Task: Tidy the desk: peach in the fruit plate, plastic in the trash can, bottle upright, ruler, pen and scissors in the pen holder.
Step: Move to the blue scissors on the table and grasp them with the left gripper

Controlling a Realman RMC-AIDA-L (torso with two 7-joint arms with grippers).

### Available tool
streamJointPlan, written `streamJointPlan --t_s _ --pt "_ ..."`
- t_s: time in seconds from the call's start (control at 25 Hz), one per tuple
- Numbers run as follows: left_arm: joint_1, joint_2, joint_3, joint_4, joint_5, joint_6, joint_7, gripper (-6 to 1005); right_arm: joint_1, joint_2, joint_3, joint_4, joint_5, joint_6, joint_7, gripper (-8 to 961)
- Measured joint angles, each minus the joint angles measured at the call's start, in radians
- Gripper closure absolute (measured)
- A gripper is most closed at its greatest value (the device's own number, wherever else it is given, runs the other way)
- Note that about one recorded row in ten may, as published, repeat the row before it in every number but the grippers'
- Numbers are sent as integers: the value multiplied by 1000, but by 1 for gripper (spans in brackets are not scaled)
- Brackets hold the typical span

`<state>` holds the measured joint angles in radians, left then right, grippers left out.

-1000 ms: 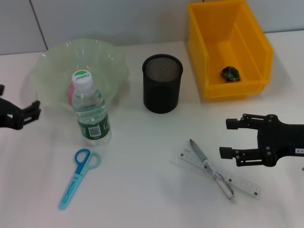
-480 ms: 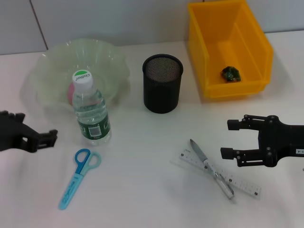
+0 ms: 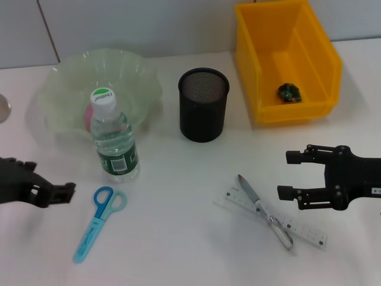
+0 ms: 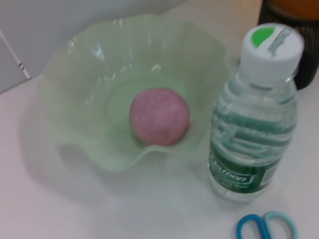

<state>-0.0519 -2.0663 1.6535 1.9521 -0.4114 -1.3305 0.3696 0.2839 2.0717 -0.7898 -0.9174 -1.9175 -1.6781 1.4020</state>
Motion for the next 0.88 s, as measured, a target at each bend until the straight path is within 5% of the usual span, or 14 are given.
streamJointPlan --t_s 0.48,0.88 --pt "-17 1 -198 -54 -291 -68 176 211 -1 1 8 -2 0 -3 0 125" --pt "-20 -5 -13 -85 -161 -35 73 215 4 1 8 -2 0 -1 0 126"
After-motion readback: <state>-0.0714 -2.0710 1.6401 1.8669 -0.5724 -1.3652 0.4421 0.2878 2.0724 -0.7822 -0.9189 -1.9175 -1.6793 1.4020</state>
